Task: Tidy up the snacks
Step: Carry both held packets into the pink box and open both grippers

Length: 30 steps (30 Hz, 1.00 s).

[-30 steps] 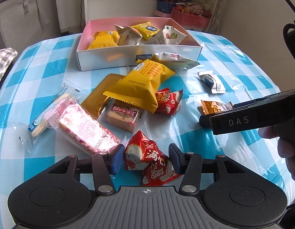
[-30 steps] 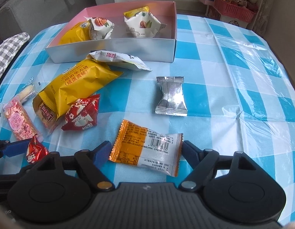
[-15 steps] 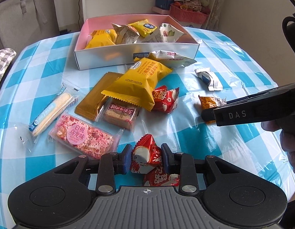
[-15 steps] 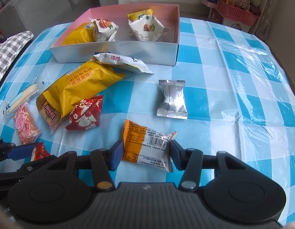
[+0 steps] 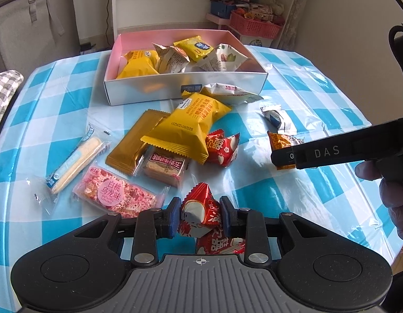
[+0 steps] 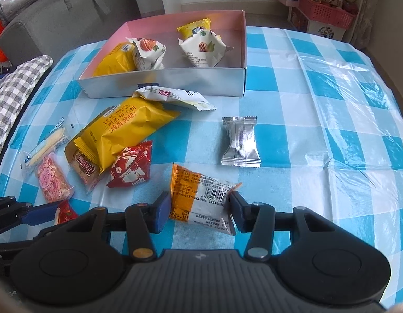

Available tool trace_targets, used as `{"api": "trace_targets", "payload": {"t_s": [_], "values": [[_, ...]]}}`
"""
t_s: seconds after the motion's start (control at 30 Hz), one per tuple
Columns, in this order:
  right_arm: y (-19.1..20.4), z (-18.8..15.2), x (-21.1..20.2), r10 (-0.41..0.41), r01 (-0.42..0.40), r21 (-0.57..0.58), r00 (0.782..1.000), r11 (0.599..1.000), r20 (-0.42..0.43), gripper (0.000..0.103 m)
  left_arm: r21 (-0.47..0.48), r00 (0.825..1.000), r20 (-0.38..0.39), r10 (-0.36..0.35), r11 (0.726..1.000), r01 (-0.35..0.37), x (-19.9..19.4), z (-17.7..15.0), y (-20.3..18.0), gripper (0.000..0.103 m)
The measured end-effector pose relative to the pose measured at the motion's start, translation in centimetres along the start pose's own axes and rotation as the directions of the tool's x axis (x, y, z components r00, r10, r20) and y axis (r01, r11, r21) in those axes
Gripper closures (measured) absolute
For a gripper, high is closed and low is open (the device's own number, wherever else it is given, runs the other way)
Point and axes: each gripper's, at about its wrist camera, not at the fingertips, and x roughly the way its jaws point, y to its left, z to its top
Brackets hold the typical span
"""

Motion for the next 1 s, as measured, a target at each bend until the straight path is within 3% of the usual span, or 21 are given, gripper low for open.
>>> {"api": "trace_targets", "payload": {"t_s": [0.5,1.0], "values": [[-0.9,2.9,-2.5,0.072,-0.081,0.112,0.994,0.990,0.080,0.058,-0.074,0.991,0.133,0.008,0.997,0.002,-3.7,4.4,2.0,0.074],[-0.8,6.2,-1.0,0.130,-0.167,0.190,0.973,0.968,0.189,0.058,-0.201,0.976,0.209,0.052,0.980,-0.009,-1.7,8.3,4.0,0.074]]}}
